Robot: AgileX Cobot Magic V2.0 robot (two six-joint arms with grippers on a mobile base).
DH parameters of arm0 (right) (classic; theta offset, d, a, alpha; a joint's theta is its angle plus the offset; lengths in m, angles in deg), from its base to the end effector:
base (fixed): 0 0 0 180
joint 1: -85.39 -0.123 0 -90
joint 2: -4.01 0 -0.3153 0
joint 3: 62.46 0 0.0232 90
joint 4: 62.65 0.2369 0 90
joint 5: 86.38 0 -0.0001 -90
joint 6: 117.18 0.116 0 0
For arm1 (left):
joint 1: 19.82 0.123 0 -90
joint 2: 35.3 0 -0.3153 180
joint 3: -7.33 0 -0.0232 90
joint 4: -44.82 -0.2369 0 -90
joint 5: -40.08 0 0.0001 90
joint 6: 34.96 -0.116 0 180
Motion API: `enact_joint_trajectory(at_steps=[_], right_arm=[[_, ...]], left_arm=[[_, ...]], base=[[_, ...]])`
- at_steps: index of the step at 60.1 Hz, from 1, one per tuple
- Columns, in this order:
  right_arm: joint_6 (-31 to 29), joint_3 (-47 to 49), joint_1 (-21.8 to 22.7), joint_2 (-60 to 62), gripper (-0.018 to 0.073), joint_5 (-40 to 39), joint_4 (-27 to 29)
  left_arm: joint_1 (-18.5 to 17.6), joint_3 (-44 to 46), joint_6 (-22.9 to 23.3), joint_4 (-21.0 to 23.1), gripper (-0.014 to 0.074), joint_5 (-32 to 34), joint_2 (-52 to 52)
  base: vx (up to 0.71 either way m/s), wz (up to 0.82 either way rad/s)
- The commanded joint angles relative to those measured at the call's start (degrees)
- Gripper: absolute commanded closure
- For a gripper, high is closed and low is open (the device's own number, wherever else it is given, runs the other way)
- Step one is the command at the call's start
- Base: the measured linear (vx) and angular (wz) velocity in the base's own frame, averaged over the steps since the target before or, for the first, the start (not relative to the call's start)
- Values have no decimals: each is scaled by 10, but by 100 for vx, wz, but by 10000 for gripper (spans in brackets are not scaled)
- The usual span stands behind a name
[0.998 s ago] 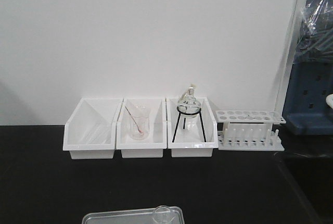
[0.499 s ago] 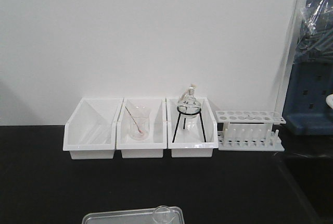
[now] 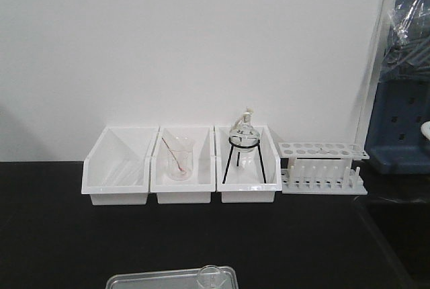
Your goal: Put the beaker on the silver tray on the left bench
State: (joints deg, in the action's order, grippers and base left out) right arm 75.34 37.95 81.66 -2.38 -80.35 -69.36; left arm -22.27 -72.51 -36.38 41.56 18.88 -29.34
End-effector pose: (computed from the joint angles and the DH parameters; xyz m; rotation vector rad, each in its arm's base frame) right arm 0.0373 0.0010 0.1938 0.0392 1.6060 0.1197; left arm 0.0319 0.0010 0.1623 0.0983 1.8645 0.0434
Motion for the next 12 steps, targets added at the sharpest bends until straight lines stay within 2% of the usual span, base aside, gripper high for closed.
enact_joint_trajectory(at_steps=[1, 12], right_arm=[[-2, -5, 4, 7, 571, -45, -2], [-2, -5, 4, 7, 571, -45, -2]], left_arm=[[-4, -11, 1, 2, 595, 43, -4], [-4, -11, 1, 2, 595, 43, -4]], base=[[0, 0], [0, 0]])
